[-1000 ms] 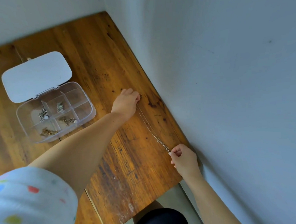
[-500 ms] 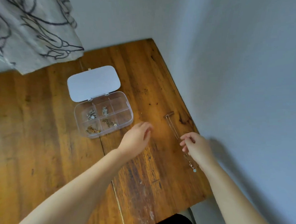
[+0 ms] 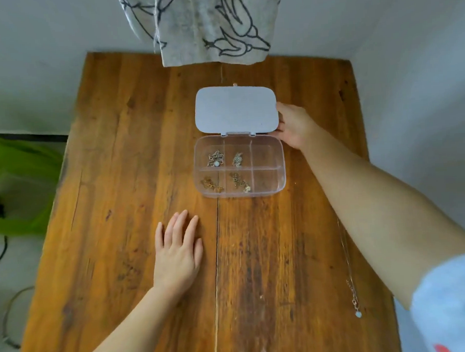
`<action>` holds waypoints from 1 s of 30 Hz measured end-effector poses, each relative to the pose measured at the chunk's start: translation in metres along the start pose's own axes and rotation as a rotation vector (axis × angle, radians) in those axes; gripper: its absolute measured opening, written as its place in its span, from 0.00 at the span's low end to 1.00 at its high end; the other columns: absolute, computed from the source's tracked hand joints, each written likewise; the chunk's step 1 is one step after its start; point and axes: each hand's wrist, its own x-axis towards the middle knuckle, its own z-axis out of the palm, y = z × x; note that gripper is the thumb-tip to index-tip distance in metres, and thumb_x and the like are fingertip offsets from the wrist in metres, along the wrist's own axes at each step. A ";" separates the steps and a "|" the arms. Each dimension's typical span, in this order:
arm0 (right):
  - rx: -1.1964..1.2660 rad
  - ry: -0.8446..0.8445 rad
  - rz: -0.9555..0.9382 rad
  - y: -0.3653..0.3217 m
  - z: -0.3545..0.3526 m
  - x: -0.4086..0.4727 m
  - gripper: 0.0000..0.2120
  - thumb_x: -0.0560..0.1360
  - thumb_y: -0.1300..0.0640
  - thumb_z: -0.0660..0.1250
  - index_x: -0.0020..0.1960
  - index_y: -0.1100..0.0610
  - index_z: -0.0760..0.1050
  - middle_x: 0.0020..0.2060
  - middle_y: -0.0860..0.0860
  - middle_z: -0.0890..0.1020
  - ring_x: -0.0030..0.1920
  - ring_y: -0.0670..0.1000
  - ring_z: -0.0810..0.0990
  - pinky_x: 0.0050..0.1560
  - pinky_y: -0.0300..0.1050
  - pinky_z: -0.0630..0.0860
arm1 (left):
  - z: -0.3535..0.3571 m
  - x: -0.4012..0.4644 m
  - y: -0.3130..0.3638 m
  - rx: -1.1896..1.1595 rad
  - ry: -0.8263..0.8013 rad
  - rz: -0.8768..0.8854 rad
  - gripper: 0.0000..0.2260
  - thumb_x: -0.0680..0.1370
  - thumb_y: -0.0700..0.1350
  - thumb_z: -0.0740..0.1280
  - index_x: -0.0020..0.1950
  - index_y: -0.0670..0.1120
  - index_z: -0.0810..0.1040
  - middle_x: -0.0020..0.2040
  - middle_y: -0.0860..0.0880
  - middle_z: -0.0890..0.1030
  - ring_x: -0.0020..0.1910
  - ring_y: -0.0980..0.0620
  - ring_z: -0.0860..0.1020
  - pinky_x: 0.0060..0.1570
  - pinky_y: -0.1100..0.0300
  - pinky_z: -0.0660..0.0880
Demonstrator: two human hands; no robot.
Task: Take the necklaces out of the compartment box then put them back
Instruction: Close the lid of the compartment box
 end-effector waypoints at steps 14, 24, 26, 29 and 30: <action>-0.215 -0.015 -0.394 -0.015 -0.021 -0.037 0.09 0.79 0.58 0.60 0.58 0.55 0.74 0.57 0.50 0.81 0.58 0.49 0.79 0.52 0.42 0.79 | 0.000 0.000 0.003 0.023 -0.020 -0.058 0.23 0.78 0.54 0.47 0.70 0.47 0.64 0.71 0.42 0.68 0.72 0.47 0.55 0.71 0.52 0.37; -1.050 -0.178 -0.713 0.061 -0.060 -0.093 0.19 0.78 0.64 0.61 0.68 0.55 0.70 0.70 0.51 0.71 0.71 0.46 0.66 0.71 0.38 0.60 | 0.002 0.001 0.002 0.026 0.027 -0.048 0.24 0.78 0.53 0.47 0.71 0.47 0.64 0.71 0.43 0.67 0.72 0.48 0.55 0.71 0.54 0.36; -1.147 -0.210 -0.701 0.074 -0.063 -0.092 0.20 0.79 0.63 0.60 0.70 0.54 0.68 0.72 0.51 0.67 0.74 0.48 0.62 0.71 0.40 0.56 | 0.003 0.001 0.002 0.027 0.041 -0.046 0.23 0.78 0.53 0.47 0.70 0.47 0.64 0.71 0.43 0.67 0.72 0.48 0.55 0.71 0.54 0.36; -1.219 -0.217 -0.680 0.082 -0.064 -0.093 0.21 0.79 0.63 0.59 0.72 0.54 0.65 0.74 0.50 0.64 0.75 0.46 0.57 0.71 0.37 0.53 | 0.003 0.000 0.002 0.021 0.049 -0.044 0.24 0.78 0.54 0.46 0.71 0.48 0.63 0.72 0.43 0.65 0.72 0.47 0.55 0.71 0.53 0.36; -1.227 -0.213 -0.678 0.082 -0.063 -0.094 0.21 0.79 0.63 0.59 0.72 0.54 0.65 0.74 0.50 0.63 0.75 0.46 0.57 0.70 0.37 0.52 | 0.004 0.000 0.002 0.013 0.058 -0.042 0.24 0.78 0.54 0.45 0.71 0.48 0.62 0.73 0.44 0.64 0.73 0.47 0.55 0.72 0.53 0.36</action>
